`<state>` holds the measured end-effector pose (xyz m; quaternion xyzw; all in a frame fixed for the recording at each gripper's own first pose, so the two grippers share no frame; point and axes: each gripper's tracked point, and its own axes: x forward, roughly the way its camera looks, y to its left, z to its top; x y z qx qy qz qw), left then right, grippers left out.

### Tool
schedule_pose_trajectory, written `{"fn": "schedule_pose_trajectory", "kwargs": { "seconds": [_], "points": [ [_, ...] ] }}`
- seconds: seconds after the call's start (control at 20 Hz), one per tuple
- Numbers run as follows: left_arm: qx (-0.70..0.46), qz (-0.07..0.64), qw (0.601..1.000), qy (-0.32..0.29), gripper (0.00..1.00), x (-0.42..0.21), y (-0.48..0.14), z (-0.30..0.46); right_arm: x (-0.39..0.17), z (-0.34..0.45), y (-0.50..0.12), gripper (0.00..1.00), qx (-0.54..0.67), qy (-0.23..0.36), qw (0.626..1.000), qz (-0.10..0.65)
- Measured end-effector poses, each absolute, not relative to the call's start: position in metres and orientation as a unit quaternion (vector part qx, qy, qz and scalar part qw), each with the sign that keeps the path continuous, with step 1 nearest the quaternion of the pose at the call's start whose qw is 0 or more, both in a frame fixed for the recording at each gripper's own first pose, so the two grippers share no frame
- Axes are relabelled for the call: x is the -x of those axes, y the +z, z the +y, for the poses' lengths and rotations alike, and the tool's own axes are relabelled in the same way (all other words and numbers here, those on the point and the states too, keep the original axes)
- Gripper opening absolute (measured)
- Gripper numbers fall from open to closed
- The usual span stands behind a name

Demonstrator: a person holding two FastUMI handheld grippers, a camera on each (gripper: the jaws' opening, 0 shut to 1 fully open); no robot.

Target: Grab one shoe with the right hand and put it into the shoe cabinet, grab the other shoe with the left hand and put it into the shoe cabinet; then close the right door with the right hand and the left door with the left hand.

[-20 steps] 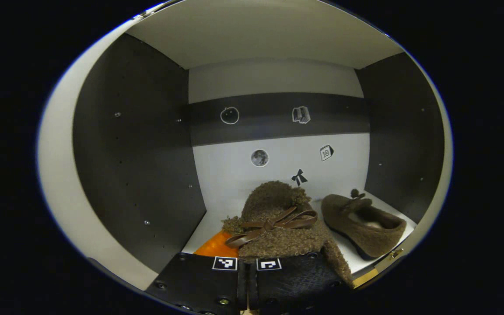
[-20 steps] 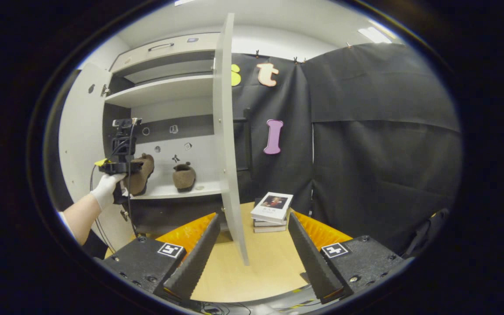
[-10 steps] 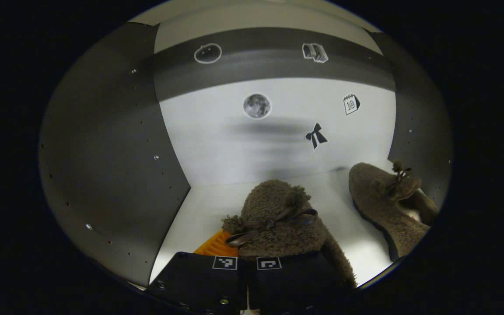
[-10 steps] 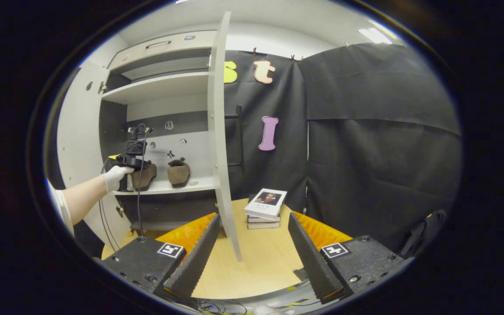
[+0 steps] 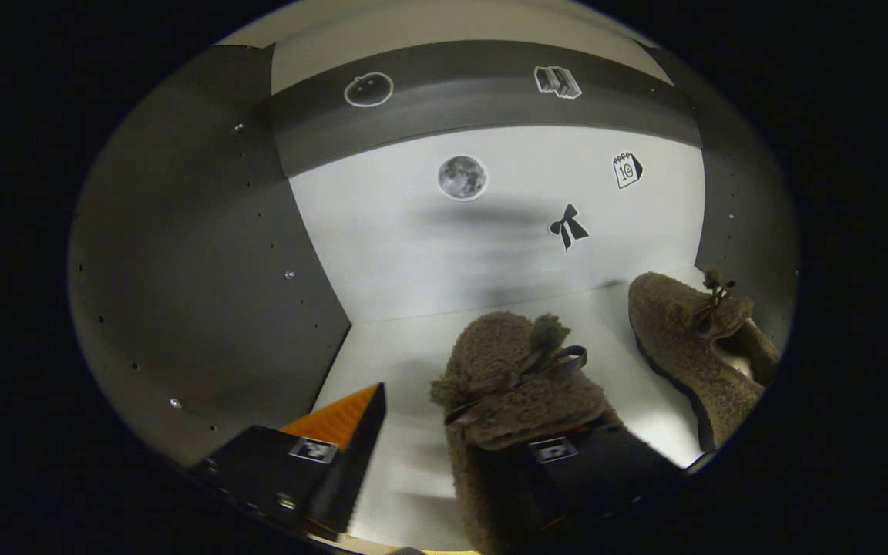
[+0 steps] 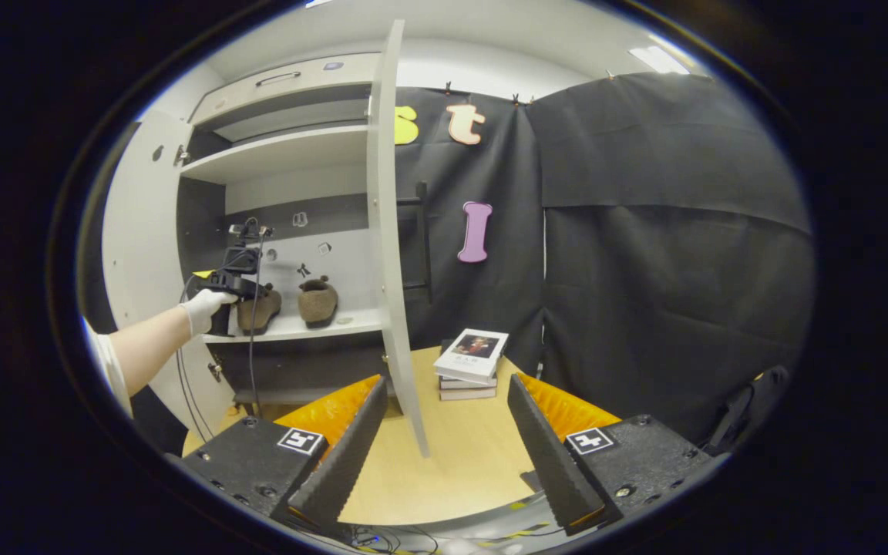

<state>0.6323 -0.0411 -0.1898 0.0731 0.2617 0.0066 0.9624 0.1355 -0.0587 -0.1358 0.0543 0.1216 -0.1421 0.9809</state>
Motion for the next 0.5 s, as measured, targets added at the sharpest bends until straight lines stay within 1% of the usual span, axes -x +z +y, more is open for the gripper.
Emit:
{"fn": "schedule_pose_trajectory", "kwargs": {
  "seconds": [0.1, 0.15, 0.2, 0.3, 0.35, 0.4, 0.45, 0.5],
  "points": [
    [-0.054, 0.26, 0.964, -0.003, 0.96, -0.625, -0.185, -0.039, -0.135, -0.058, -0.137, 0.99, -0.059, -0.141, 0.98, 0.124],
    [-0.045, 0.261, 0.964, -0.003, 0.95, -0.62, -0.185, -0.036, -0.136, -0.057, -0.138, 0.99, -0.062, -0.14, 0.98, 0.126],
    [-0.035, 0.262, 0.964, -0.008, 1.0, -0.614, -0.183, -0.038, -0.136, -0.055, -0.139, 0.99, -0.063, -0.138, 0.98, 0.127],
    [-0.024, 0.255, 0.966, -0.014, 1.0, -0.603, -0.176, -0.04, -0.136, -0.05, -0.137, 0.99, -0.065, -0.132, 0.981, 0.126],
    [-0.025, 0.249, 0.968, -0.016, 0.97, -0.597, -0.171, -0.04, -0.135, -0.048, -0.137, 0.99, -0.064, -0.128, 0.982, 0.124],
    [-0.024, 0.241, 0.97, -0.018, 0.97, -0.59, -0.166, -0.041, -0.134, -0.046, -0.136, 0.99, -0.063, -0.126, 0.982, 0.123],
    [-0.022, 0.233, 0.972, -0.021, 1.0, -0.583, -0.16, -0.043, -0.134, -0.043, -0.135, 0.99, -0.062, -0.123, 0.983, 0.121],
    [-0.018, 0.226, 0.974, -0.024, 0.96, -0.575, -0.154, -0.045, -0.133, -0.041, -0.134, 0.99, -0.063, -0.121, 0.983, 0.119]
  ]
}}
